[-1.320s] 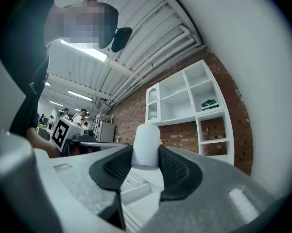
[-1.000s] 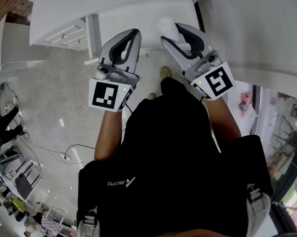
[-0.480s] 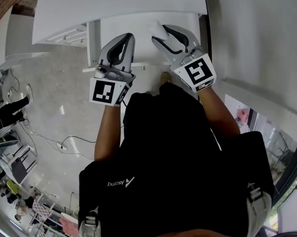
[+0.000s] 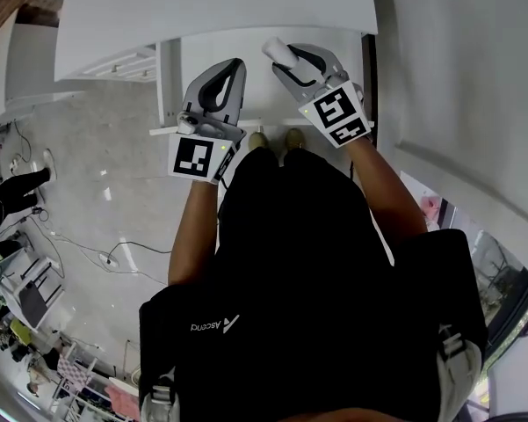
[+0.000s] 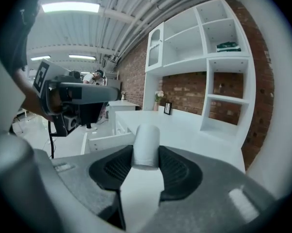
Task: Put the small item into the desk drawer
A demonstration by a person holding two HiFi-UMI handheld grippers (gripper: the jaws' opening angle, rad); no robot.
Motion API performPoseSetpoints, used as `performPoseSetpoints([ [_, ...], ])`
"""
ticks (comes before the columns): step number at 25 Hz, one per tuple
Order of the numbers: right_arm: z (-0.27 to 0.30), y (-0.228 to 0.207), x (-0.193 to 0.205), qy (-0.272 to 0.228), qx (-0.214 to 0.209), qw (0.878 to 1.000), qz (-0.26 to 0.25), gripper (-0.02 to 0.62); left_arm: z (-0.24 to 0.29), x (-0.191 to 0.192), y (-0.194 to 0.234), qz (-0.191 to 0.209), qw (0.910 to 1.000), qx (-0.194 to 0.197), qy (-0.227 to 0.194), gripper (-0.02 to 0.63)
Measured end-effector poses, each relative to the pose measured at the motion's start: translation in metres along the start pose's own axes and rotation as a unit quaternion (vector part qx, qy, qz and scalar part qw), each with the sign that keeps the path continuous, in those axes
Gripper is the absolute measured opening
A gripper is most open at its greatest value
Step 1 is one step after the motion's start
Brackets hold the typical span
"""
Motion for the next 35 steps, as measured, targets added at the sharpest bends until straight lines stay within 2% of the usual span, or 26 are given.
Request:
performPoseSetpoints([
  [7,0.031,-0.01,0.042,0.075,0.002,0.997,-0.003,0.166,0.005,0.014,0.014,-0.009,1.0,0.002,0.0,-0.002],
  [21,0.084,-0.031,0.138,0.193,-0.01,0.981,0.001,0.166,0.011,0.027,0.033,-0.005,0.9997,0.016,0.018,-0.002],
  [35,0.107,-0.045,0.186,0.258,-0.013,0.966,0.016,0.167,0.013,0.032,0.047,-0.01,0.9993,0.008,0.035,-0.002],
])
Point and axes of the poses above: the fingertips, and each gripper's own axes: z forward along the fingers, y to its left, x out of its underside, the point moved 3 cm from there along -z, backward along the fingers, and after that the axes turned 14 degrees about -y, right-handed, at the moved point
